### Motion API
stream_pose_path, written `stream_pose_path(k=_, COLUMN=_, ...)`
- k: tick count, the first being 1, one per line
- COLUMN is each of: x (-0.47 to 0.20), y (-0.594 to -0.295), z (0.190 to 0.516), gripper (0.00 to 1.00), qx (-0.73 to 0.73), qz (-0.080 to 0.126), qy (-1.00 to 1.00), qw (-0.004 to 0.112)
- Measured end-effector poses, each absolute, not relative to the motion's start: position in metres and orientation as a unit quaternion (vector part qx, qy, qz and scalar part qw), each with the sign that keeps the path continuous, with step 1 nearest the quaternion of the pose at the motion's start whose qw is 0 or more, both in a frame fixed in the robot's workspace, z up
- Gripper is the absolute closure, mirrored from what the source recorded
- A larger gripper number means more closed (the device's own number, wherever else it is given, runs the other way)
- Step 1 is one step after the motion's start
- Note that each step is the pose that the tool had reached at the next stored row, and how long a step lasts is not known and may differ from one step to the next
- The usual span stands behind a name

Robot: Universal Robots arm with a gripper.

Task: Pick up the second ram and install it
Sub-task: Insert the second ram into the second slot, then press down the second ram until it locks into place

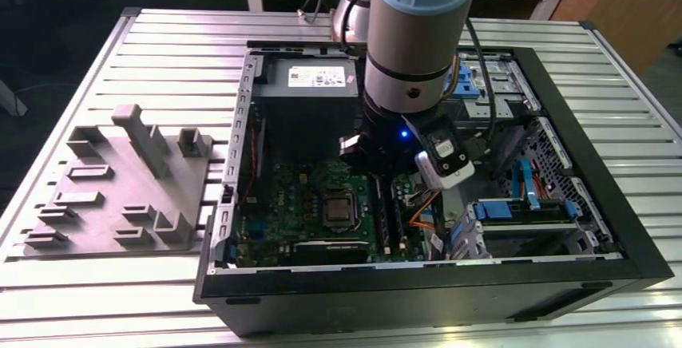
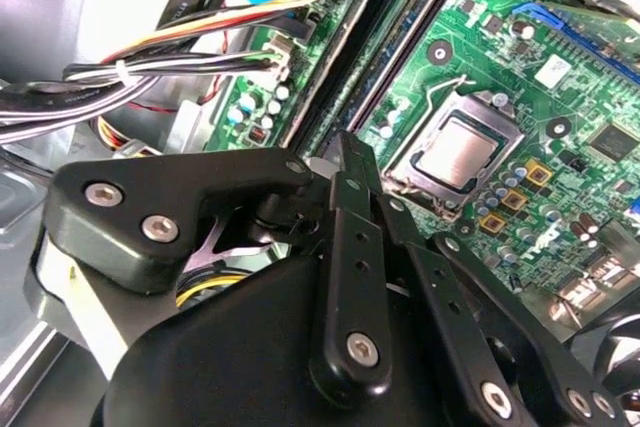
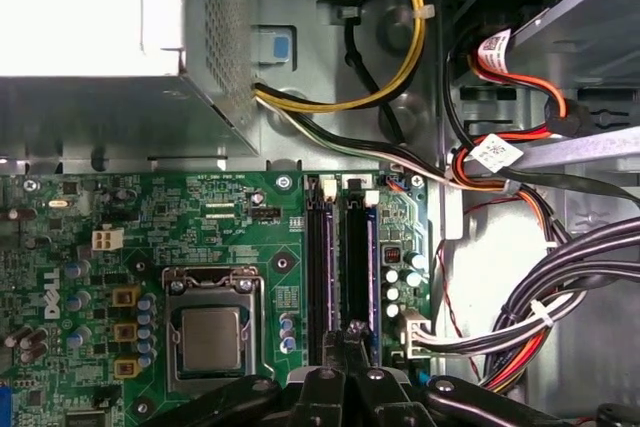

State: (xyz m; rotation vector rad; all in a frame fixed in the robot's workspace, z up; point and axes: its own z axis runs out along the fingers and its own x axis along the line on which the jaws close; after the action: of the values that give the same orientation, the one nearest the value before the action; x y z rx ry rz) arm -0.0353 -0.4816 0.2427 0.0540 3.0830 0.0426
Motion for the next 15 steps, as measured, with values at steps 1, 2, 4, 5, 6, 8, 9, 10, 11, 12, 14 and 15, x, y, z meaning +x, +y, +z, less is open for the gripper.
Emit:
stream_pose_path(k=1, x=-0.0353, y=-0.4816, z=0.2427, gripper=0.90, qx=0.018, qz=0.014, qy=0.999, qw=0.029)
stream_pose_path(k=2, x=-0.0353, y=-0.4816, z=0.2427, gripper=0.90, qx=0.018, qz=0.014, qy=0.999, qw=0.029)
stream_pose_path(k=4, x=-0.0352, y=-0.4822, z=0.2428, gripper=0.90, qx=0.018, qz=0.014, qy=0.999, qw=0.029)
stream_pose_path(k=5, x=-0.0352, y=-0.4828, z=0.2428, gripper=0.90, qx=0.017, qz=0.014, qy=0.999, qw=0.029)
stream_pose_path(k=6, x=-0.0353, y=-0.4832, z=0.2428, gripper=0.90, qx=0.018, qz=0.014, qy=0.999, qw=0.029)
stream_pose_path(k=8, x=-0.0353, y=-0.4834, z=0.2428, gripper=0.90, qx=0.018, qz=0.014, qy=0.999, qw=0.029)
stream_pose_path(k=9, x=-0.0352, y=-0.4834, z=0.2427, gripper=0.90, qx=0.018, qz=0.014, qy=0.999, qw=0.029)
stream_pose_path(k=10, x=-0.0353, y=-0.4836, z=0.2427, gripper=0.90, qx=0.018, qz=0.014, qy=0.999, qw=0.029)
stream_pose_path(k=11, x=-0.0353, y=-0.4837, z=0.2427, gripper=0.90, qx=0.018, qz=0.014, qy=0.999, qw=0.029)
stream_pose_path(k=12, x=-0.0353, y=-0.4838, z=0.2427, gripper=0.90, qx=0.018, qz=0.014, qy=0.999, qw=0.029)
stream_pose_path(k=14, x=-0.0353, y=-0.4838, z=0.2427, gripper=0.90, qx=0.018, qz=0.014, qy=0.999, qw=0.029)
stream_pose_path(k=15, x=-0.0353, y=-0.4838, z=0.2427, gripper=0.90, qx=0.018, qz=0.014, qy=0.999, qw=0.029)
